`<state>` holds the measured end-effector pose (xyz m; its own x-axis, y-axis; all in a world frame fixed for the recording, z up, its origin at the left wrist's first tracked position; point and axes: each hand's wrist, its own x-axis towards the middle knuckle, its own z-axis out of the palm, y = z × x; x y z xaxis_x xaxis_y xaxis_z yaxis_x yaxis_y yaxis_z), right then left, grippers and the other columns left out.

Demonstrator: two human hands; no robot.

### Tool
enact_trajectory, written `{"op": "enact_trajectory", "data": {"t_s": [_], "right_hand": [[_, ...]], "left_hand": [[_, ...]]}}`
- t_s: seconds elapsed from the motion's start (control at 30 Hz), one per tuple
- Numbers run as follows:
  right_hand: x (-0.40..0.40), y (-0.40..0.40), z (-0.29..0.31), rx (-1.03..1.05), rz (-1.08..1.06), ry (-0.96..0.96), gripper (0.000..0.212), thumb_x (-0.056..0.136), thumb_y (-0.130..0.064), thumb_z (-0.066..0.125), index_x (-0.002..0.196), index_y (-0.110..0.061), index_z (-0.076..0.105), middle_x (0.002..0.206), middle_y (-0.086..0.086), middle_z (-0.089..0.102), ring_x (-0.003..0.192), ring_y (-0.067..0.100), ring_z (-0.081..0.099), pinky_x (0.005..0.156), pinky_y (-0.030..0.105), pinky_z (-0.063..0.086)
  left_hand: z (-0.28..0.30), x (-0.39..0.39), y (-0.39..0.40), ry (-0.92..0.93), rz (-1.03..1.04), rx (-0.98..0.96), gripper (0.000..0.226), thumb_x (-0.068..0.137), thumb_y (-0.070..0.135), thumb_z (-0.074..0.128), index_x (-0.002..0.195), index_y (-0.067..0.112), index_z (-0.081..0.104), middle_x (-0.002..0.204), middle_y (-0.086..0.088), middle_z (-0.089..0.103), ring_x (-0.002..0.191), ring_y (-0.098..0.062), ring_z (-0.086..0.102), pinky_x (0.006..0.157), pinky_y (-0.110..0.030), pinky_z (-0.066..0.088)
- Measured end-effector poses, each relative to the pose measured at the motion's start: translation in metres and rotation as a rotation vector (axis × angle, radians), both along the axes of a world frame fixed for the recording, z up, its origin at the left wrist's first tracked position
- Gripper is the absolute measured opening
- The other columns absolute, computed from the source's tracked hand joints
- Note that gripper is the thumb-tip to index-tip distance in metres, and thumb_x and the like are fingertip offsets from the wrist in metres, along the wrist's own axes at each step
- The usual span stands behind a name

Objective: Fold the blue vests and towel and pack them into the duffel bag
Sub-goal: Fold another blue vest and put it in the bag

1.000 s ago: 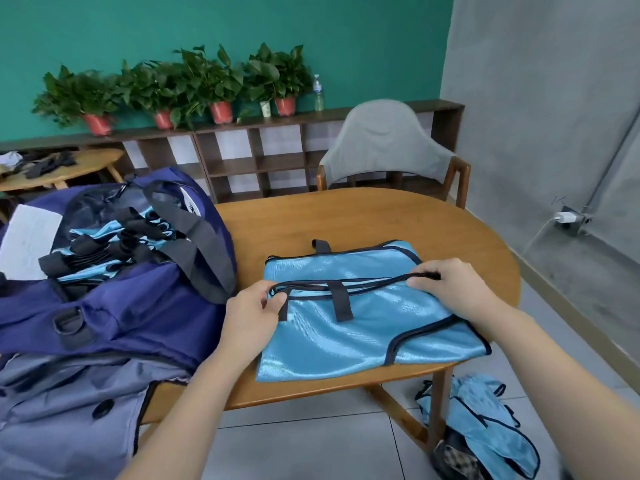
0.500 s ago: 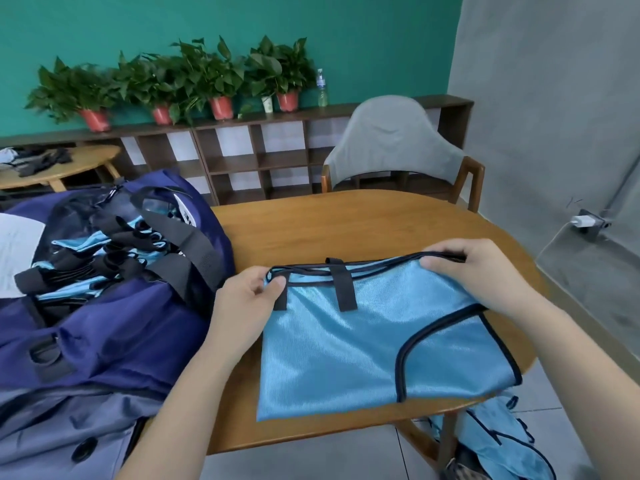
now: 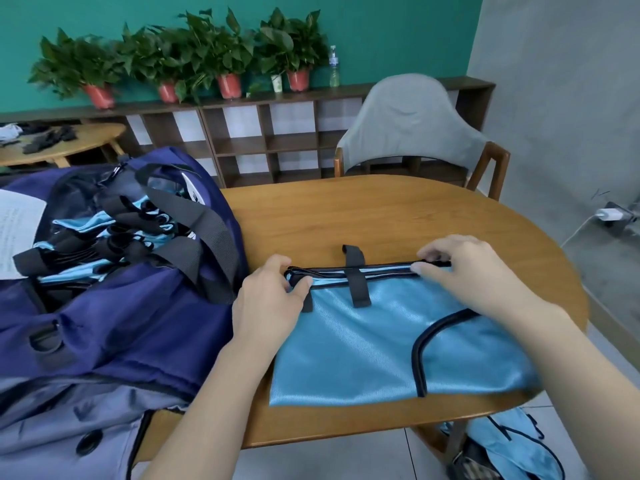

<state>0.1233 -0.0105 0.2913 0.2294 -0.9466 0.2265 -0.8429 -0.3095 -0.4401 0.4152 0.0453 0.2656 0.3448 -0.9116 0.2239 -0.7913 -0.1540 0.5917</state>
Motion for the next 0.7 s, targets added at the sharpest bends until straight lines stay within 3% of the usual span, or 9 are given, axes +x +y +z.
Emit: {"op": "enact_trajectory", "data": {"t_s": [0.1,0.17,0.23,0.3,0.37,0.43,0.53,0.6,0.7], "right_hand": [[0.034,0.012,0.000,-0.033,0.059,0.133,0.046,0.091,-0.062,0.057,0.122,-0.028,0.065,0.108,-0.013,0.065,0.112,0.016,0.052,0.100,0.039,0.041],[0.053,0.015,-0.008,0.056,0.096,0.099,0.056,0.090,-0.066,0.056,0.129,-0.027,0.060,0.105,-0.015,0.064,0.108,0.014,0.055,0.098,0.037,0.042],[0.065,0.016,-0.015,0.186,0.141,-0.053,0.063,0.087,-0.067,0.059,0.135,-0.026,0.056,0.102,-0.016,0.062,0.098,0.008,0.058,0.093,0.032,0.047],[0.073,0.016,-0.017,0.254,0.169,-0.211,0.066,0.084,-0.066,0.063,0.138,-0.029,0.052,0.104,-0.014,0.063,0.092,0.002,0.059,0.089,0.025,0.047],[0.077,0.015,-0.017,0.282,0.195,-0.402,0.076,0.079,-0.070,0.063,0.144,-0.036,0.044,0.116,-0.015,0.064,0.100,0.001,0.061,0.090,0.021,0.046],[0.079,0.013,-0.017,0.267,0.245,-0.564,0.083,0.078,-0.069,0.065,0.150,-0.042,0.032,0.126,-0.019,0.061,0.110,0.000,0.060,0.096,0.026,0.046],[0.079,0.012,-0.021,0.223,0.286,-0.553,0.087,0.085,-0.059,0.069,0.154,-0.047,0.017,0.141,-0.025,0.050,0.122,-0.002,0.053,0.101,0.027,0.042],[0.077,0.011,-0.025,0.196,0.288,-0.392,0.081,0.090,-0.051,0.069,0.152,-0.047,0.018,0.147,-0.023,0.045,0.118,0.002,0.050,0.104,0.028,0.038],[0.072,0.009,-0.033,0.163,0.297,-0.131,0.068,0.092,-0.051,0.064,0.149,-0.044,0.028,0.149,-0.021,0.043,0.124,0.010,0.043,0.115,0.040,0.032]], "left_hand": [[-0.001,-0.001,0.002,0.057,-0.004,-0.001,0.052,0.089,0.057,0.065,0.132,0.029,0.056,0.081,0.012,0.066,0.091,-0.010,0.062,0.080,-0.036,0.055],[0.002,-0.003,0.005,0.189,-0.020,-0.018,0.048,0.089,0.052,0.069,0.129,0.028,0.060,0.076,0.011,0.066,0.085,-0.002,0.062,0.076,-0.022,0.050],[0.005,-0.007,0.007,0.325,-0.037,-0.015,0.041,0.088,0.050,0.072,0.123,0.031,0.063,0.077,0.009,0.069,0.083,0.003,0.061,0.074,-0.012,0.045],[0.005,-0.008,0.008,0.442,-0.042,-0.038,0.038,0.087,0.052,0.071,0.120,0.036,0.064,0.084,0.010,0.072,0.089,0.003,0.064,0.085,-0.020,0.050],[0.006,-0.010,0.010,0.538,-0.055,-0.072,0.040,0.088,0.056,0.068,0.125,0.043,0.061,0.094,0.015,0.073,0.097,0.005,0.064,0.088,-0.022,0.049],[0.008,-0.013,0.013,0.590,-0.104,-0.094,0.047,0.091,0.057,0.063,0.136,0.046,0.053,0.105,0.021,0.070,0.100,0.013,0.060,0.087,-0.015,0.043],[0.004,-0.016,0.011,0.499,-0.171,-0.060,0.056,0.095,0.057,0.056,0.148,0.046,0.041,0.124,0.023,0.064,0.106,0.009,0.057,0.094,-0.016,0.041],[-0.003,-0.016,0.007,0.351,-0.183,0.007,0.059,0.095,0.063,0.051,0.150,0.044,0.039,0.135,0.017,0.060,0.117,-0.005,0.055,0.107,-0.032,0.042],[-0.007,-0.017,0.005,0.145,-0.197,0.067,0.061,0.096,0.064,0.048,0.151,0.040,0.038,0.139,0.008,0.058,0.129,-0.019,0.047,0.111,-0.046,0.037]]}}
